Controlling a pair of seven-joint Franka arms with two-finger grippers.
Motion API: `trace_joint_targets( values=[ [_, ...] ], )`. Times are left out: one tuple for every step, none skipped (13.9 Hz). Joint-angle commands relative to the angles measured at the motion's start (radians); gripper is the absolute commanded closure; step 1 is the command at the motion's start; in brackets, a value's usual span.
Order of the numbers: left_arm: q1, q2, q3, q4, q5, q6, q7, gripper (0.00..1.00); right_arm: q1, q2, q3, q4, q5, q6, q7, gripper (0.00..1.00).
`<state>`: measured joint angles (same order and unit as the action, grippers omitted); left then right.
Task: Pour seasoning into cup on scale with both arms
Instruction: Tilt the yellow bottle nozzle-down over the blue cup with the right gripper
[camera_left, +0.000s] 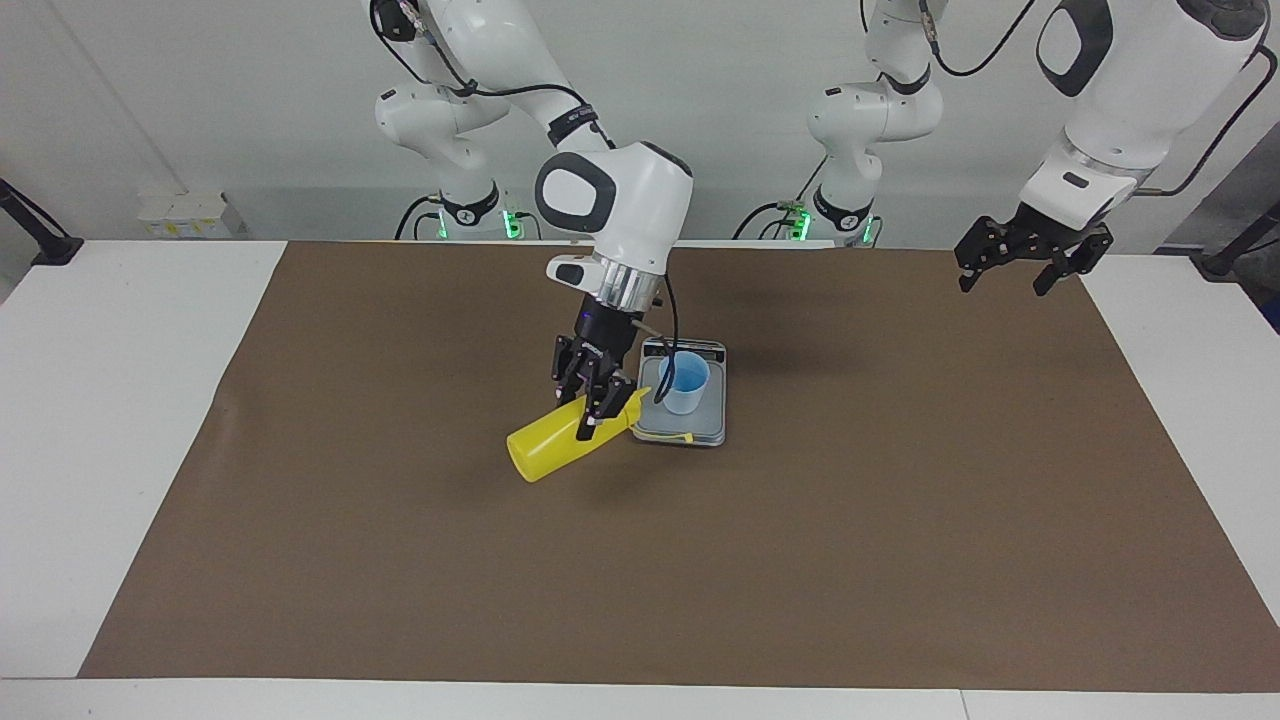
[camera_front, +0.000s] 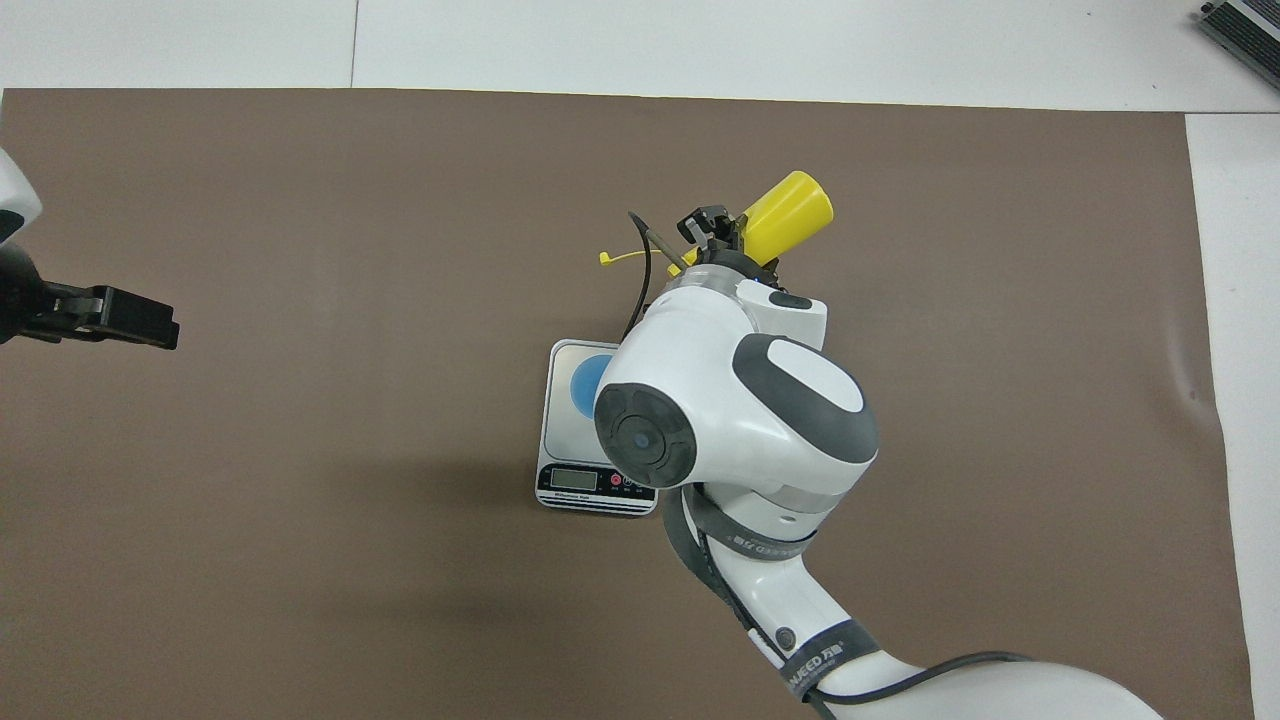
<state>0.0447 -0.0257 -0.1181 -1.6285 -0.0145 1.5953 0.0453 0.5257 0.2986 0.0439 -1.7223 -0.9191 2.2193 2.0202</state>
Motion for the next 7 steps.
trace_joint_targets(
  values=[
    [0.001, -0.031, 0.0, -0.034, -0.016, 0.014, -0.002, 0.0, 0.043, 0.024, -0.001, 0.032, -0.142, -0.038, 0.043, 1.0],
    [0.001, -0.031, 0.0, -0.034, -0.016, 0.014, -0.002, 0.0, 0.065, 0.028, -0.001, 0.03, -0.194, -0.065, 0.054, 1.0],
    [0.001, -0.031, 0.0, -0.034, -0.016, 0.014, -0.002, 0.0, 0.092, 0.036, -0.001, 0.03, -0.242, -0.087, 0.058, 1.0],
    [0.001, -0.031, 0.0, -0.034, -0.016, 0.014, -0.004, 0.0, 0.121, 0.042, -0.001, 0.03, -0.285, -0.113, 0.063, 1.0],
    [0.001, -0.031, 0.0, -0.034, -0.016, 0.014, -0.002, 0.0, 0.144, 0.057, -0.001, 0.03, -0.335, -0.137, 0.075, 1.0],
    [0.001, -0.031, 0.0, -0.034, -0.016, 0.014, -0.002, 0.0, 0.148, 0.062, -0.001, 0.032, -0.368, -0.139, 0.084, 1.0],
    [0.0, -0.031, 0.0, -0.036, -0.016, 0.014, -0.004, 0.0, 0.148, 0.062, -0.001, 0.033, -0.382, -0.139, 0.084, 1.0]
  ],
)
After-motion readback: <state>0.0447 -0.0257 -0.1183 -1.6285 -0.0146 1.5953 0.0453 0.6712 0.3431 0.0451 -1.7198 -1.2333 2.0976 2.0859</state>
